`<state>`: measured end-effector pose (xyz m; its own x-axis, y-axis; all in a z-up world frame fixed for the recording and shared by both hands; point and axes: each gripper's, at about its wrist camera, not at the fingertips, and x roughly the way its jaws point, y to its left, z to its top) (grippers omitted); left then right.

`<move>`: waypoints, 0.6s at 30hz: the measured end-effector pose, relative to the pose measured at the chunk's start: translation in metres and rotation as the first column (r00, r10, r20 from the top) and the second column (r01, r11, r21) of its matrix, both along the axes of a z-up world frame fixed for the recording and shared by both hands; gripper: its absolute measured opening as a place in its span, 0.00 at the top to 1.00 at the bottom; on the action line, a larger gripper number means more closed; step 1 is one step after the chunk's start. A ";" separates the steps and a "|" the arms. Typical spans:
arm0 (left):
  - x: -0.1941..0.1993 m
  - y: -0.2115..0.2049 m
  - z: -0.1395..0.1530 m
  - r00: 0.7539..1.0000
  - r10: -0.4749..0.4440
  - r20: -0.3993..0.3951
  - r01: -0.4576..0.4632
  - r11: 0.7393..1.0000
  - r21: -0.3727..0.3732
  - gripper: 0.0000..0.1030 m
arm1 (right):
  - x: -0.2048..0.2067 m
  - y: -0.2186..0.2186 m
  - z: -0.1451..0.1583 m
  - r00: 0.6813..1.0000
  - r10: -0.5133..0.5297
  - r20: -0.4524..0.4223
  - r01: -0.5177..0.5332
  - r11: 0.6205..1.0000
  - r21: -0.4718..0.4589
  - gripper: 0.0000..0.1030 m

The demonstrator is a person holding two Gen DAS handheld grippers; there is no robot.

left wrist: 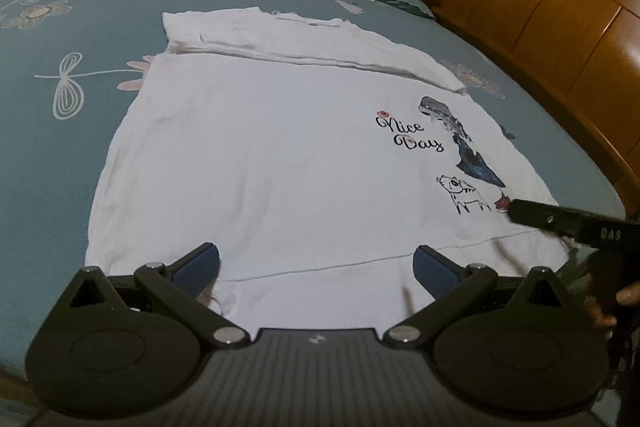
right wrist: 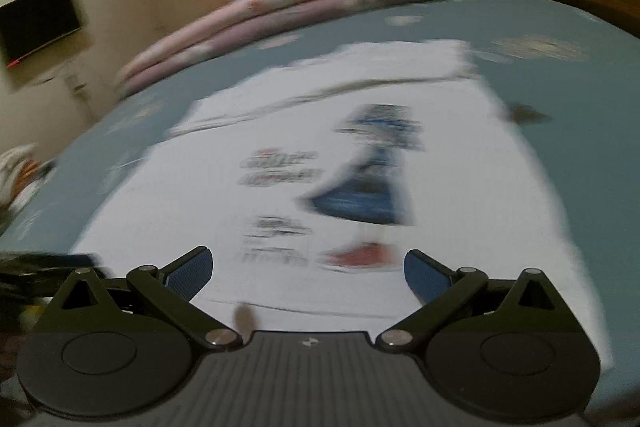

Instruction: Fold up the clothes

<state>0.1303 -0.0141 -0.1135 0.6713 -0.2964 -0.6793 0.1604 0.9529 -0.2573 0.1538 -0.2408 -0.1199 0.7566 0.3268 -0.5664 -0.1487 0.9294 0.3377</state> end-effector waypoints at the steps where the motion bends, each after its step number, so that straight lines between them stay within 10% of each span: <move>1: 0.000 0.000 -0.001 1.000 -0.004 0.005 0.004 1.000 0.001 0.01 | -0.004 -0.013 -0.001 0.999 -0.041 -0.004 0.041 0.999 0.003 0.00; 7: -0.001 -0.001 -0.005 0.999 -0.024 0.037 0.023 0.999 0.028 0.01 | -0.017 -0.049 0.014 0.988 -0.154 -0.013 0.153 0.987 -0.050 0.00; 18: 0.000 -0.012 -0.006 0.995 -0.100 0.019 0.095 0.982 0.161 0.01 | 0.001 -0.039 0.005 0.997 -0.042 -0.065 0.035 0.993 -0.114 0.00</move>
<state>0.1299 -0.0258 -0.1193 0.6630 -0.2502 -0.7056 0.2592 0.9609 -0.0972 0.1543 -0.2802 -0.1150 0.7265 0.2296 -0.6476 -0.0925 0.9666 0.2389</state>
